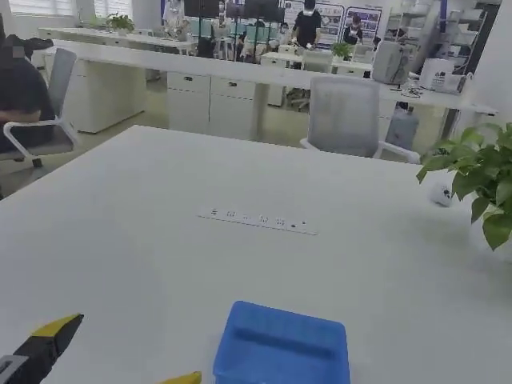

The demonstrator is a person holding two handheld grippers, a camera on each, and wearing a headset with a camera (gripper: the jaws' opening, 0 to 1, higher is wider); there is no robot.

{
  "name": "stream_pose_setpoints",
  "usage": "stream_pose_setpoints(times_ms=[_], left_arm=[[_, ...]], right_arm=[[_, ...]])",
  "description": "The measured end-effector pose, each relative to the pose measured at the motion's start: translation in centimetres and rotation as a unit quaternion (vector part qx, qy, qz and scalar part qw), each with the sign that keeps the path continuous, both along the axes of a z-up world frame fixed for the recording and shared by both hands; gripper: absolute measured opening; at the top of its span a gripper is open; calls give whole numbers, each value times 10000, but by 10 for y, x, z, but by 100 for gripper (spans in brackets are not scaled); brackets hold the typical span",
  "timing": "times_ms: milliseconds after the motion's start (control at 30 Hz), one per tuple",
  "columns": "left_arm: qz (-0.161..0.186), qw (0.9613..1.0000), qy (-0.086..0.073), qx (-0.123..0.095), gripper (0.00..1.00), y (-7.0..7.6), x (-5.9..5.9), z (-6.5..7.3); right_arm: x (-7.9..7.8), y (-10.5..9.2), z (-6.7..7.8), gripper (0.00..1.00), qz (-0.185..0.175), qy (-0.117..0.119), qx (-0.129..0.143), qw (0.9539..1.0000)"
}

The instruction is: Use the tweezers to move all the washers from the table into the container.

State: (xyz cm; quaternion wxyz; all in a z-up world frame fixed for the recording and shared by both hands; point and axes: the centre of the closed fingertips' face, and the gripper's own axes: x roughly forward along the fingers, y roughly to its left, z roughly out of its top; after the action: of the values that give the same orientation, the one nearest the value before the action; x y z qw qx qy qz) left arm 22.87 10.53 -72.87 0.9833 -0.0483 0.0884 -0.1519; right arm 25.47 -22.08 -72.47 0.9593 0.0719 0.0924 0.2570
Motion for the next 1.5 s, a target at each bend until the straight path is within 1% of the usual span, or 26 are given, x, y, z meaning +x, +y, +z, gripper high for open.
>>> stream_pose_setpoints(times_ms=[67, 133, 233, 367, 467, 567, 933, 1000, 1100, 1200, 1300, 1333, 1500], left_arm=[[12, 10000, 17, 18, 93, 0, 0, 0], [25, 10000, -3, 18, 93, 0, 0, 1], [32, 10000, 24, 25, 93, -1, 0, 1], [46, 10000, 23, 56, 92, 0, -1, 2], [58, 10000, -7, 16, 92, 1, -1, 4], [55, 10000, 11, 11, 92, 1, -1, 3], [24, 10000, 56, 48, 91, 1, -1, 1], [20, 10000, 14, 28, 91, 0, -1, 2], [40, 10000, 31, 46, 91, 1, -2, 2], [30, 10000, 16, 32, 90, 0, -2, 2], [-1, 10000, 36, 58, 90, 0, -2, 1], [-25, 9999, 72, 74, 90, -1, -2, -1], [-67, 9998, 132, 140, 89, -2, -2, -4]], right_arm=[[-1, 2, 0, 82, 45, 10, -28, 10000], [-1, 2, -1, 82, 67, 22, -58, 10000], [-1, 3, -2, 82, 70, 46, -44, 10000], [-1, 3, -3, 82, 92, 86, -31, 9999], [-2, 5, -4, 82, 134, 101, -103, 9998], [-2, 6, -5, 82, 150, 115, -156, 9997], [-3, 8, -7, 81, 148, 152, -208, 9996], [-3, 8, -8, 81, 159, 163, -227, 9995], [-3, 8, -8, 81, 169, 157, -252, 9994], [-3, 8, -8, 81, 157, 143, -261, 9994], [-3, 7, -8, 81, 134, 149, -263, 9995], [-3, 6, -8, 81, 127, 145, -265, 9995], [-3, 8, -10, 81, 165, 173, -307, 9992]])
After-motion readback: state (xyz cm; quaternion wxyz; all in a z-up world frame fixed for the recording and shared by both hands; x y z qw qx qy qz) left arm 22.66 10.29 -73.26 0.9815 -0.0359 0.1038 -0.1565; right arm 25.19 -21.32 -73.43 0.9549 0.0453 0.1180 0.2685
